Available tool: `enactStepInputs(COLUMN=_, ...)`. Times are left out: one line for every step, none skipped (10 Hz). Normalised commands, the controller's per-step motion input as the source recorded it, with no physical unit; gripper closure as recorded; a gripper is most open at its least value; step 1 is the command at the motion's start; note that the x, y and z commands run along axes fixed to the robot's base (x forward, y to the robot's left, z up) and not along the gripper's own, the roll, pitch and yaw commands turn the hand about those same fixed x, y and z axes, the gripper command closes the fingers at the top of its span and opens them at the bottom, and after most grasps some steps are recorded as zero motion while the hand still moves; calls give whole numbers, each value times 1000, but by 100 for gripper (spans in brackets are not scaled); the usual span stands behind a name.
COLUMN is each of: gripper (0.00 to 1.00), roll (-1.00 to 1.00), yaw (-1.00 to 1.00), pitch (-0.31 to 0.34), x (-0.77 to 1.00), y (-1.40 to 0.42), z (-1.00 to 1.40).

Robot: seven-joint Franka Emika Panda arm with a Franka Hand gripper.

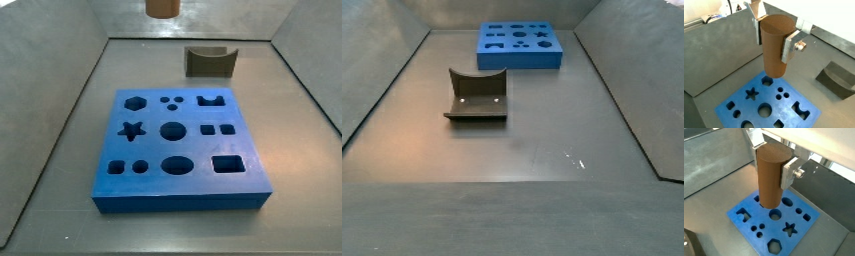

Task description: Insert the round object.

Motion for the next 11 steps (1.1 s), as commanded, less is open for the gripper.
enactStepInputs(gripper=100, roll=0, yaw=0, pitch=0, x=0, y=0, z=-54)
enactStepInputs(gripper=100, roll=0, yaw=0, pitch=-163, x=-226, y=54, z=-974)
enactStepInputs(gripper=100, roll=0, yaw=0, pitch=-77, x=-414, y=94, z=-1000)
enactStepInputs(gripper=100, roll=0, yaw=0, pitch=-53, x=-420, y=71, z=-1000)
enactStepInputs(gripper=100, roll=0, yaw=0, pitch=-40, x=0, y=-60, z=-1000)
enactStepInputs(gripper=100, roll=0, yaw=-66, pitch=-120, x=137, y=-300, z=-1000)
enactStepInputs(gripper=100, roll=0, yaw=-194, pitch=-130, x=263, y=-469, z=-1000)
enactStepInputs(gripper=100, roll=19, yaw=-206, pitch=-100, x=397, y=-554, z=-1000)
enactStepInputs(gripper=100, roll=50, yaw=-206, pitch=-51, x=517, y=-454, z=-1000)
enactStepInputs(gripper=100, roll=121, yaw=-186, pitch=-36, x=540, y=-354, z=-1000)
enactStepInputs(gripper=100, roll=164, yaw=-183, pitch=-14, x=549, y=-294, z=-991)
